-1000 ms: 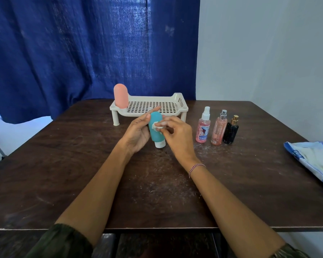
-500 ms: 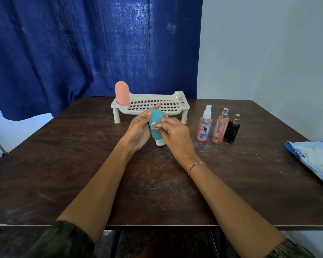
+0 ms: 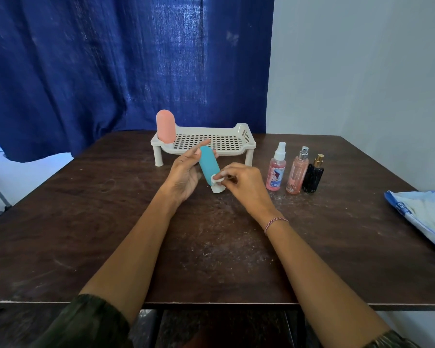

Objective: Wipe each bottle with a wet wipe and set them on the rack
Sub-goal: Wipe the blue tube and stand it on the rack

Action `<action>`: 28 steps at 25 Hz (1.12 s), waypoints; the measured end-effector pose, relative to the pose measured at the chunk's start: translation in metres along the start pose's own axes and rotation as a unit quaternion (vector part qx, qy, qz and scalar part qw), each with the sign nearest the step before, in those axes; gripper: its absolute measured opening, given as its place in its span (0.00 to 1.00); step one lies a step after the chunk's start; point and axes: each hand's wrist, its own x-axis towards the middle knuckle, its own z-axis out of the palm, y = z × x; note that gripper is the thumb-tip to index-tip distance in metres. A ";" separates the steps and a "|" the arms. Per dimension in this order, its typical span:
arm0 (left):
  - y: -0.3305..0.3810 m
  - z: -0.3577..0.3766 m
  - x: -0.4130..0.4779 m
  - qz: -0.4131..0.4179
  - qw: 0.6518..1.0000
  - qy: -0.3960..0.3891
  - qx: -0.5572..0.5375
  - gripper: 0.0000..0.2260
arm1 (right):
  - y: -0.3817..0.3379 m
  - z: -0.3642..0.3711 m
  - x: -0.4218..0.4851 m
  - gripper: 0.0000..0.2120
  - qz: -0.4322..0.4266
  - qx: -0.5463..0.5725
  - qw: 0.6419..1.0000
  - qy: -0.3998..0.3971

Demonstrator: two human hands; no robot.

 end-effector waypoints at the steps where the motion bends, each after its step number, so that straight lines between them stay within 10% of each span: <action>1: 0.000 0.000 0.000 0.006 1.000 0.009 0.024 0.13 | 0.003 -0.002 0.001 0.09 0.015 -0.008 1.000 0.011; 15: -0.004 0.019 -0.003 0.189 0.879 0.121 0.421 0.14 | -0.006 -0.003 0.003 0.11 0.007 0.015 0.991 0.132; 24: -0.005 0.015 -0.003 0.198 0.852 0.134 0.466 0.14 | 0.008 0.000 0.003 0.11 0.047 -0.035 0.997 -0.044; 28: -0.004 0.013 -0.002 0.194 0.862 0.135 0.448 0.12 | 0.008 0.001 0.003 0.09 0.071 0.047 0.996 0.029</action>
